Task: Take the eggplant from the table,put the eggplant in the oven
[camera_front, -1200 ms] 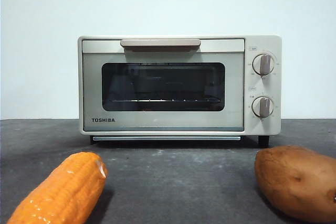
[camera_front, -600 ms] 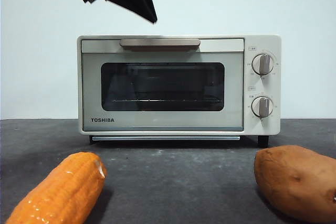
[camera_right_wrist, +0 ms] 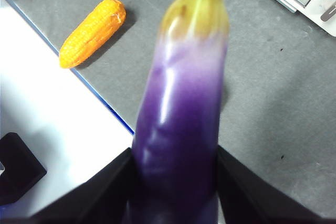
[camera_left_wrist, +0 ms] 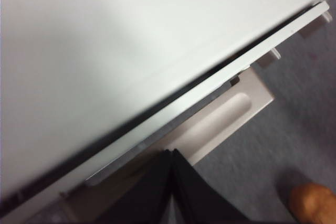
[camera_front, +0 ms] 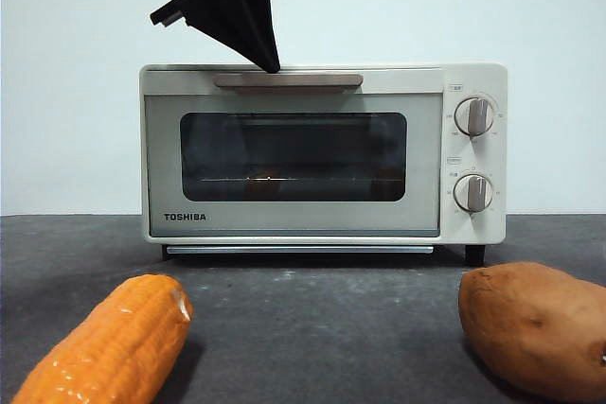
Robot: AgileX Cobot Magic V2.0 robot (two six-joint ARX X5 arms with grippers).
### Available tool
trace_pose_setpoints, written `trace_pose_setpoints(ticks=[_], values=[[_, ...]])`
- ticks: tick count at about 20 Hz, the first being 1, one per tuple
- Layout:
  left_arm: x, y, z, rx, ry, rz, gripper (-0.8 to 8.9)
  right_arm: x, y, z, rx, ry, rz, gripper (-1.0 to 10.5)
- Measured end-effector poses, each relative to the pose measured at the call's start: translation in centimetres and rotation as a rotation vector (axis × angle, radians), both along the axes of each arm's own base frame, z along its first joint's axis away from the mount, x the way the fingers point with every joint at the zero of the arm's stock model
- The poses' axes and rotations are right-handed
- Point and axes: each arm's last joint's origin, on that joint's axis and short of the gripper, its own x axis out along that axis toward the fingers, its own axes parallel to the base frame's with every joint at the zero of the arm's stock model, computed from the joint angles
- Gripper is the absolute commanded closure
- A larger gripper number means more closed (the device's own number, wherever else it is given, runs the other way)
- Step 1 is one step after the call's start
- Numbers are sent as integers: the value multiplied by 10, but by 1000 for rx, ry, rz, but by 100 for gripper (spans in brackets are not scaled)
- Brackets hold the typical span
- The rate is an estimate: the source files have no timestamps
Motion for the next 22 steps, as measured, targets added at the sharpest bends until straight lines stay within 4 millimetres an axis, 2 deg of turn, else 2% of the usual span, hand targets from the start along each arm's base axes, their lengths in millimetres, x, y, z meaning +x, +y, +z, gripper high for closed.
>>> trace_pose_setpoints(ticks=[3,8,12,15,18,22], values=[[-11,-5,-4,33,74,-39,808,0,0,0,1,2,-3,781],[-52,-22,-23,119,382,-241,808,0,0,0,2,3,-5,781],[-79,-34,-26,202,454,-358,808,0,1,1,12,-3,-4,781],[-80,-36,-26,231,414,-356,808,2,3,3,45,-21,-4,781],[-76,-33,-20,292,277,-277,808,3,6,5,61,-40,8,781],[-76,-14,-4,317,99,-115,808,12,23,5,56,-75,46,781]])
